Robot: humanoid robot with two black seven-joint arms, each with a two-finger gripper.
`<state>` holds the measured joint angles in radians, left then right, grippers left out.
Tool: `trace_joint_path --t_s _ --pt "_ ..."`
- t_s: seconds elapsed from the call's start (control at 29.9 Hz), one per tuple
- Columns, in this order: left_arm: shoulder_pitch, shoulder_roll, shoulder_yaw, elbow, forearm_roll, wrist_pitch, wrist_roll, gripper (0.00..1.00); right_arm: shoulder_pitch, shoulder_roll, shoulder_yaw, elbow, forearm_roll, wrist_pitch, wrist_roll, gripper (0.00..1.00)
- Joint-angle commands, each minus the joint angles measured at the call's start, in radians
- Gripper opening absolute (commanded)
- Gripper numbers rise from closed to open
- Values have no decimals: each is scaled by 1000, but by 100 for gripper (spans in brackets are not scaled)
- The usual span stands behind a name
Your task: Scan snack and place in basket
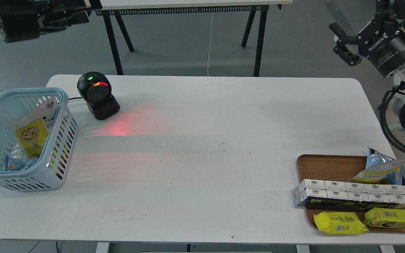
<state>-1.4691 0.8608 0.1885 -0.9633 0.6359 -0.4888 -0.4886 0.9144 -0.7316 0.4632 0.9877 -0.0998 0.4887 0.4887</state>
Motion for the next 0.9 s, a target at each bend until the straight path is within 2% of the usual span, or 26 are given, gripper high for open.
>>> trace_joint_path --t_s 0.0,0.1,0.23,0.37,0.5,0.7,0.87 --pt "39 -94 -4 14 -223 0 0 83 8 35 -11 0 -12 0 0 100" --pt "102 -150 -49 57 -297 0 0 86 6 57 -12 -1 -23 0 0 100" --pt "211 -259 -184 191 -300 0 0 86 -2 77 -11 -1 -23 0 0 100" --pt "230 -334 -256 317 -303 0 0 86 -9 84 -9 0 -21 0 0 100" --pt "253 -325 -303 324 -303 0 0 88 -22 84 -6 -1 -21 0 0 100" --pt "342 -299 -354 319 -294 0 0 99 -22 139 -8 0 -18 0 0 100" --pt "385 -264 -371 314 -295 0 0 99 -64 155 -8 0 -18 0 0 100"
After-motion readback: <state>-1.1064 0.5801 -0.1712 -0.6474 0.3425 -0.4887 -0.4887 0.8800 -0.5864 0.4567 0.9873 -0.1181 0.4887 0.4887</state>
